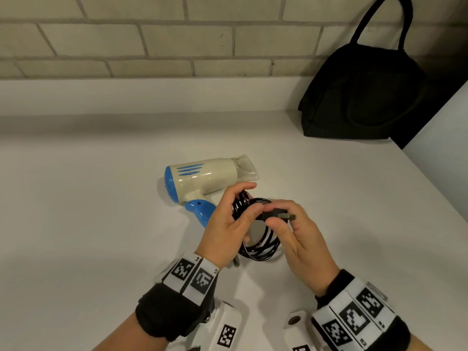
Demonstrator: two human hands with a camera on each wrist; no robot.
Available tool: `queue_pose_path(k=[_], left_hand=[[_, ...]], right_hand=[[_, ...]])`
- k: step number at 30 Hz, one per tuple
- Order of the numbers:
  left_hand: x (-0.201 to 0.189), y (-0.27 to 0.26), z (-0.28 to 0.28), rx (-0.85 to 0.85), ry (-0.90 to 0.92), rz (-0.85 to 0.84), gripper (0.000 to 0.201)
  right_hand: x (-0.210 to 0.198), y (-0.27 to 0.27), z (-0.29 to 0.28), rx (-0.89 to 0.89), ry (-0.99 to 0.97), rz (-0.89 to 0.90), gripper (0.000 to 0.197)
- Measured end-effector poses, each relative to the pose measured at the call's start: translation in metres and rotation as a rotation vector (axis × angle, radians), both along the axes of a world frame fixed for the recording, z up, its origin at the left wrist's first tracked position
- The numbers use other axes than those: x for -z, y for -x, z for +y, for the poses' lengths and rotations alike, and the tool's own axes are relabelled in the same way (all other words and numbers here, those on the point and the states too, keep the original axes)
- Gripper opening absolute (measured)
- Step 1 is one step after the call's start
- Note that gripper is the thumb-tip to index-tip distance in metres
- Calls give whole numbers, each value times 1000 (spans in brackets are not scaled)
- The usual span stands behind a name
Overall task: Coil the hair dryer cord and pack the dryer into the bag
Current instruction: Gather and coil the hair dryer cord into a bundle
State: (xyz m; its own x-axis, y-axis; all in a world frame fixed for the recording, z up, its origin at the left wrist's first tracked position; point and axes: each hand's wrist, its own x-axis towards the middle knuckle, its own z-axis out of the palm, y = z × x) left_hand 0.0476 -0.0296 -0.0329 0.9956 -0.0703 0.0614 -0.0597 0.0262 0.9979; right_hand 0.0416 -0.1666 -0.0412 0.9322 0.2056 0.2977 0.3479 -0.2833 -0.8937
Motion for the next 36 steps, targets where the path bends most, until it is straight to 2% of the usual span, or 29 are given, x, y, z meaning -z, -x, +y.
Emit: queue_pose_path(k=[2, 4, 8, 12, 16, 18, 20, 22, 23, 25, 29, 36], left_hand=[[3, -1, 0, -34, -57, -47, 22], [6, -2, -1, -46, -104, -103, 18], [10, -3, -2, -92, -184, -138, 6], [10, -2, -7, -109, -140, -112, 21], [7, 3, -5, -38, -167, -92, 9], [9, 6, -3, 28, -226, -100, 19], [12, 6, -2, 22, -306, -106, 13], [13, 4, -2, -51, -419, -140, 28], [12, 3, -2, -82, -429, -167, 28], [7, 2, -3, -113, -388, -183, 22], [2, 5, -4, -99, -297, -224, 31], [7, 14, -5, 22, -189, -192, 18]], right_hand=[[-3, -1, -3, 104, 162, -182, 39], [-10, 0, -3, 143, 237, -294, 39], [-28, 11, 2, 2, 111, -272, 38], [-38, 17, 8, -184, 104, -262, 33], [-36, 26, 14, -276, 76, -154, 35], [-38, 29, 16, -324, 39, -108, 35], [-50, 26, 18, -350, -116, 33, 29], [-63, 13, 14, -294, -302, 173, 19], [-70, 3, 11, -246, -363, 203, 19], [-82, -16, 3, -168, -425, 201, 23], [-88, -41, -3, -84, -553, 249, 35], [-52, -69, -9, 28, -679, 585, 35]])
